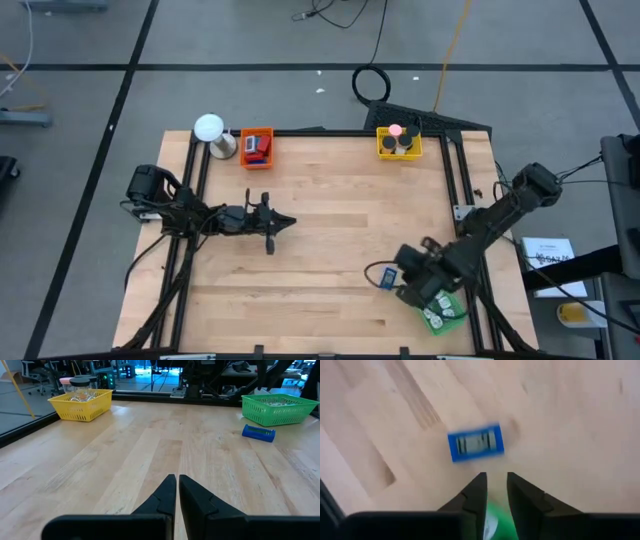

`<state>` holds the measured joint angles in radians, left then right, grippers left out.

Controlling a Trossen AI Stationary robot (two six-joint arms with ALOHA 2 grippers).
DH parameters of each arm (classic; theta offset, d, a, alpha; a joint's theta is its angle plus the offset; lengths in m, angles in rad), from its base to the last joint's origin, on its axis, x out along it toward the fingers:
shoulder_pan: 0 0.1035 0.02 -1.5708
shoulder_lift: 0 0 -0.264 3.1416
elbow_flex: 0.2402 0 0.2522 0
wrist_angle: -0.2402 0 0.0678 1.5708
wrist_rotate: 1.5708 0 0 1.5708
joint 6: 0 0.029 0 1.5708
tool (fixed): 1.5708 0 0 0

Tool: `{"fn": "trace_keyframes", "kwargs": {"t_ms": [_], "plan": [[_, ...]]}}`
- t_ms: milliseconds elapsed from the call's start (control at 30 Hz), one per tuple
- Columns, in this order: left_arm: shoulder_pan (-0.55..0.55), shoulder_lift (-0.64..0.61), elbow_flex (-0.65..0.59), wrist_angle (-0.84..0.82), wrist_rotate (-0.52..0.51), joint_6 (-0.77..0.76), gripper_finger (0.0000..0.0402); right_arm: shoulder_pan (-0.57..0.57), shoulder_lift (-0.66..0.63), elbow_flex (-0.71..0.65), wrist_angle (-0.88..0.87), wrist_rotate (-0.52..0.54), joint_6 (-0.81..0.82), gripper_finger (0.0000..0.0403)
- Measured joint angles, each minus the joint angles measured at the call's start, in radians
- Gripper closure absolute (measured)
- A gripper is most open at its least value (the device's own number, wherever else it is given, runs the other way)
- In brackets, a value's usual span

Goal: Pick & Place Office items
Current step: Put the blue digital clock into the orange bin

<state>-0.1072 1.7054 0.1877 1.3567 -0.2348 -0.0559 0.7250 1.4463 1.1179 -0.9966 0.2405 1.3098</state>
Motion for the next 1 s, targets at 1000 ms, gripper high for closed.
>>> {"fn": "trace_keyframes", "kwargs": {"t_ms": [1000], "plan": [[0.0,0.0,0.0,0.0,0.0,0.0,0.0376,-0.127,0.29,0.0,0.277,-0.321,-1.094,0.0402]]}}
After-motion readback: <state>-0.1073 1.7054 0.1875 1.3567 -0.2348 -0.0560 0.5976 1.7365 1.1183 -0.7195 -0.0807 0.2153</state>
